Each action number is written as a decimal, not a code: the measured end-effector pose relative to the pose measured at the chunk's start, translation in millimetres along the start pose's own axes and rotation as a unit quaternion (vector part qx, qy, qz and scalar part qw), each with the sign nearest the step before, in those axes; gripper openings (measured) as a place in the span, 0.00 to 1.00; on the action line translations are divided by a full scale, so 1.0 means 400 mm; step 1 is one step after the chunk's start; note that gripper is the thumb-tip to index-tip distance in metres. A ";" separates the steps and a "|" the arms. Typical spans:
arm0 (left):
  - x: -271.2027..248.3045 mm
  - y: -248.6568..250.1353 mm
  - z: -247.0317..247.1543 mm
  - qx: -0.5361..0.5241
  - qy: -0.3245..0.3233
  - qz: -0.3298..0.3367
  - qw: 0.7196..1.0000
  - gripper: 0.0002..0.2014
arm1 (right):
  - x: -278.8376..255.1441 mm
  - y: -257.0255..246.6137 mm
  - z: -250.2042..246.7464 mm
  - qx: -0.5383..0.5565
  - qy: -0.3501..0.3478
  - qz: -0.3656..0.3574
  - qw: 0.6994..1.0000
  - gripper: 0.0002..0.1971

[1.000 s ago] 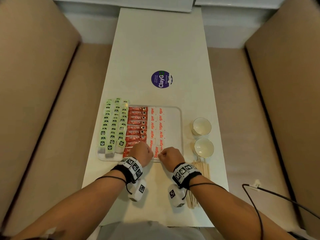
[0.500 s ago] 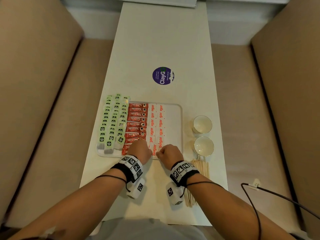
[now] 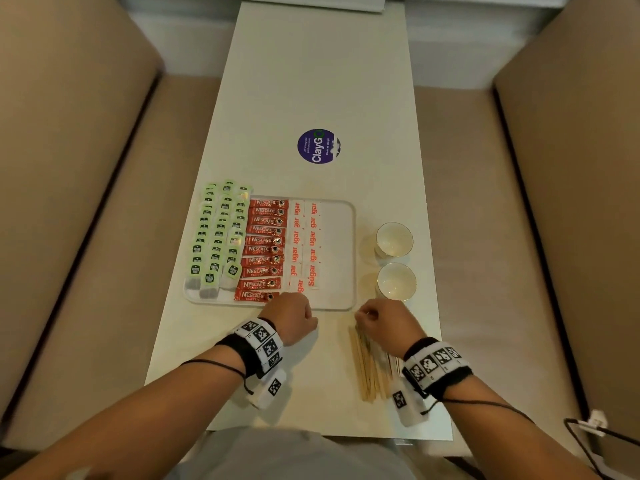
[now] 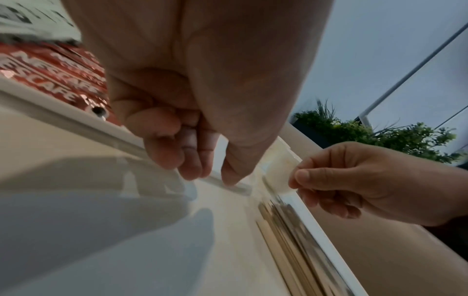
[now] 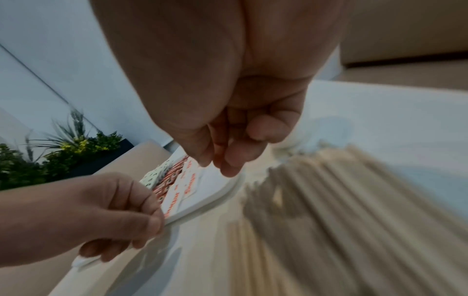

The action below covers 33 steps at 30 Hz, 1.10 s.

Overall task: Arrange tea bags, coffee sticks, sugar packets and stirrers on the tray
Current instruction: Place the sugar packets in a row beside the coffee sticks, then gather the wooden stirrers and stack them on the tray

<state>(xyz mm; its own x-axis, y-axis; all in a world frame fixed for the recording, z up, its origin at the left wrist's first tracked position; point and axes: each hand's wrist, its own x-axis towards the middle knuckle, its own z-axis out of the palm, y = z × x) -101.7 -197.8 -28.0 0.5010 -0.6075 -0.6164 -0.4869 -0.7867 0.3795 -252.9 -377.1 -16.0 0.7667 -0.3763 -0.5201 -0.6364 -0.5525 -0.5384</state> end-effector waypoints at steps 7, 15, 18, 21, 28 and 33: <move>-0.003 0.091 0.076 0.034 -0.043 0.062 0.997 0.17 | -0.038 0.162 -0.069 -0.164 0.027 0.075 0.983 0.16; -0.022 0.171 0.123 0.072 -0.128 0.115 0.982 0.22 | -0.043 0.184 -0.044 -0.217 -0.073 0.135 0.964 0.12; -0.030 0.182 0.130 0.047 -0.121 0.134 0.983 0.22 | -0.044 0.158 -0.024 -0.215 -0.102 0.106 0.966 0.15; -0.039 0.184 0.130 0.067 -0.120 0.129 0.982 0.24 | -0.039 0.135 -0.014 -0.216 -0.129 0.069 0.965 0.17; -0.064 0.147 0.119 0.116 -0.094 0.112 0.982 0.33 | -0.032 0.083 0.026 -0.224 -0.195 -0.016 0.955 0.18; -0.072 0.097 0.111 0.134 -0.071 0.108 0.983 0.36 | -0.040 0.045 0.075 -0.200 -0.231 -0.057 0.950 0.14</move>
<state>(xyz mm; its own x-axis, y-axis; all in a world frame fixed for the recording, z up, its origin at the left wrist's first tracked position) -166.7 -205.8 -26.0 0.2698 -0.7200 -0.6394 -0.7506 -0.5732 0.3288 -279.1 -358.6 -37.1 0.6515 0.0183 -0.7584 -0.3966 -0.8440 -0.3611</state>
